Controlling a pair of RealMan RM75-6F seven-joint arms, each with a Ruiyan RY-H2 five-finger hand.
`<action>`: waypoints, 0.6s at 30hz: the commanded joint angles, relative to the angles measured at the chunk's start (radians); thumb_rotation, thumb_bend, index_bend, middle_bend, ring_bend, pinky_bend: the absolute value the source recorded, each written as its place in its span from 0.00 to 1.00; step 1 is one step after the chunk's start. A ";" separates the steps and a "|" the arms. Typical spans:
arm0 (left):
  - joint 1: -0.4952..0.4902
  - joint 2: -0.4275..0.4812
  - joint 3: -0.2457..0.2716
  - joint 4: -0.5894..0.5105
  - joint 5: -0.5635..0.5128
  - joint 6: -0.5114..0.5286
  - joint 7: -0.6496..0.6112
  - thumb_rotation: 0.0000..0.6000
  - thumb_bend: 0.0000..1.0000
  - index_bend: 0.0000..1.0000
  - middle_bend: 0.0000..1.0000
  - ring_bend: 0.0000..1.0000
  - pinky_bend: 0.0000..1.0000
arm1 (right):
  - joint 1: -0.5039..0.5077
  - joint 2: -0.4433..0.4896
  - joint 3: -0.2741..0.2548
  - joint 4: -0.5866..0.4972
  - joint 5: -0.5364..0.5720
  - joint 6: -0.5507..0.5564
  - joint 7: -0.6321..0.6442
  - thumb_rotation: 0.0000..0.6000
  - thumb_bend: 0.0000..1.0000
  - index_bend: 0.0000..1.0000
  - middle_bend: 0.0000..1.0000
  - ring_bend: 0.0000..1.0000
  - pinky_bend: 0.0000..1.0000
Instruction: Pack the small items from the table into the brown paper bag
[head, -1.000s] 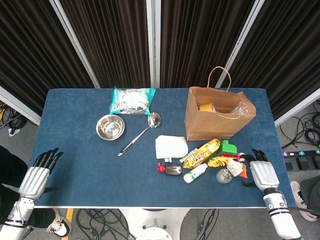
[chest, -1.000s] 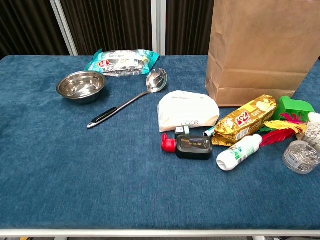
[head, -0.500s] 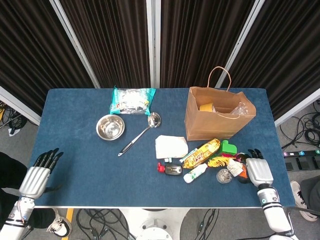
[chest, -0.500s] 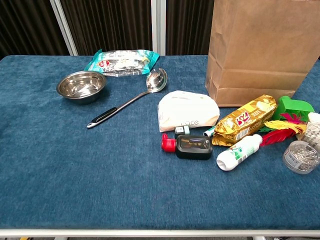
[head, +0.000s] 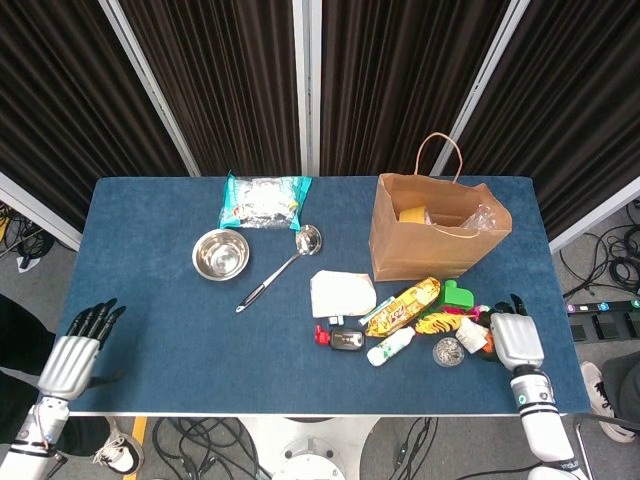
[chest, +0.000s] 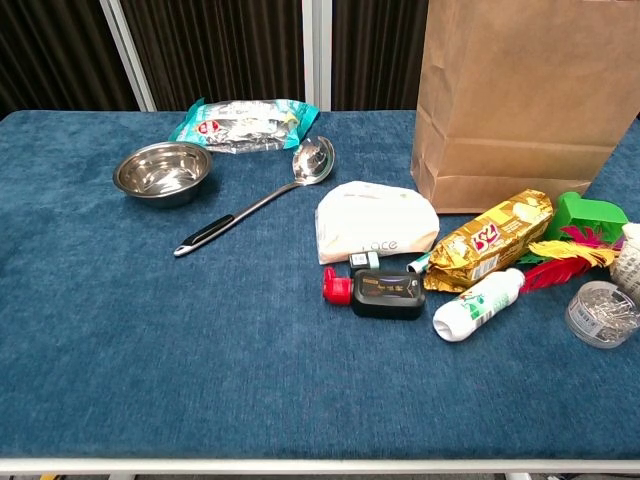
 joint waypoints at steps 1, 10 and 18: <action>0.000 0.001 -0.002 0.000 -0.002 0.000 -0.003 1.00 0.11 0.08 0.09 0.00 0.12 | -0.004 0.000 0.001 -0.006 -0.011 0.013 0.004 1.00 0.23 0.62 0.50 0.22 0.02; -0.007 0.013 -0.012 -0.021 0.013 0.021 -0.006 1.00 0.11 0.08 0.09 0.00 0.12 | -0.039 0.093 0.012 -0.177 -0.210 0.197 -0.017 1.00 0.27 0.65 0.53 0.24 0.02; -0.005 0.022 -0.017 -0.032 0.007 0.027 -0.006 1.00 0.11 0.08 0.09 0.00 0.12 | 0.001 0.187 0.075 -0.464 -0.398 0.265 -0.095 1.00 0.27 0.65 0.53 0.24 0.02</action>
